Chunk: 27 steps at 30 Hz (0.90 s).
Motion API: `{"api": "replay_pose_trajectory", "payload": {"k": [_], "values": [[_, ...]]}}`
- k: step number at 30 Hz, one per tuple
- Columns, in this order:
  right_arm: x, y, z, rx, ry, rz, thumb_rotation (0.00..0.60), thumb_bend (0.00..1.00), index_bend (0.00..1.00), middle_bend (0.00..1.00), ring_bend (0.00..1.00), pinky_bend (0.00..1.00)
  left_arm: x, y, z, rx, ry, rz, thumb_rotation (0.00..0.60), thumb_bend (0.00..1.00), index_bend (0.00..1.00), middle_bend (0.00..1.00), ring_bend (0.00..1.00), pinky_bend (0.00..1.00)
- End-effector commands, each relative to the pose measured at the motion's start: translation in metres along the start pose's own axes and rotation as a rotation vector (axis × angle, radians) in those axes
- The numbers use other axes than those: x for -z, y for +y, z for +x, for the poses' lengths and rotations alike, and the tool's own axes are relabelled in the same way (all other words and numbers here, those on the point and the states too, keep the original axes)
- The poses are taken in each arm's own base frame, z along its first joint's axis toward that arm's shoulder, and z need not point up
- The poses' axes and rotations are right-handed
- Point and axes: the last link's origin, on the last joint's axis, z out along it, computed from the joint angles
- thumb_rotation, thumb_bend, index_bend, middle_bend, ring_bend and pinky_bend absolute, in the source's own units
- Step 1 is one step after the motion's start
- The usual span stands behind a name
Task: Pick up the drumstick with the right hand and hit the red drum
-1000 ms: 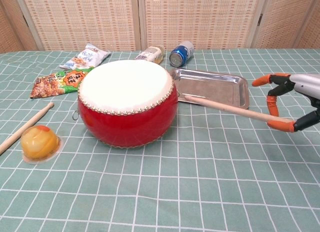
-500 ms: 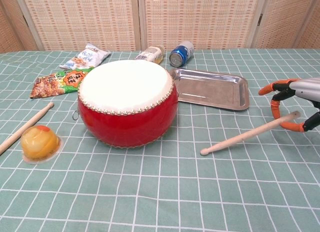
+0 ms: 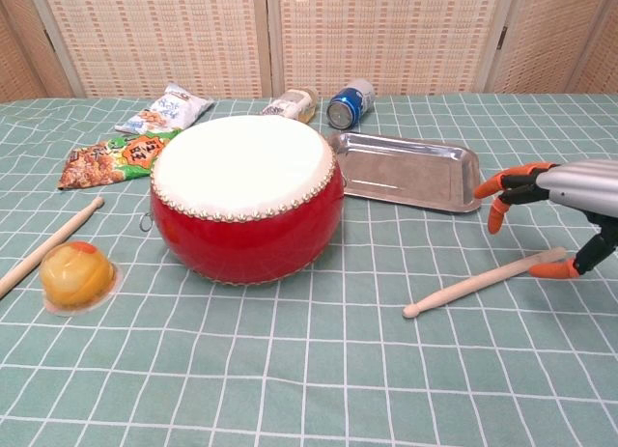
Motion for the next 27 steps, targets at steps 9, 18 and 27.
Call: {"api": "replay_pose_trajectory", "payload": {"k": [9,18,27], "values": [[-0.023,-0.04,-0.028,0.002,0.043,0.074,0.522,0.27,0.43,0.09,0.0,0.0,0.001,-0.003,-0.001,0.007,0.004,0.002,0.6,0.33,0.04,0.05,0.0,0.0],[-0.037,-0.048,-0.038,0.004,0.044,0.077,0.523,0.3,0.5,0.09,0.0,0.0,0.002,-0.008,-0.005,0.015,-0.005,0.014,0.6,0.33,0.04,0.05,0.0,0.0],[-0.037,-0.046,-0.044,0.002,0.034,0.063,0.524,0.37,0.58,0.09,0.0,0.0,0.003,-0.011,-0.006,0.019,-0.004,0.019,0.6,0.33,0.04,0.05,0.0,0.0]]}}
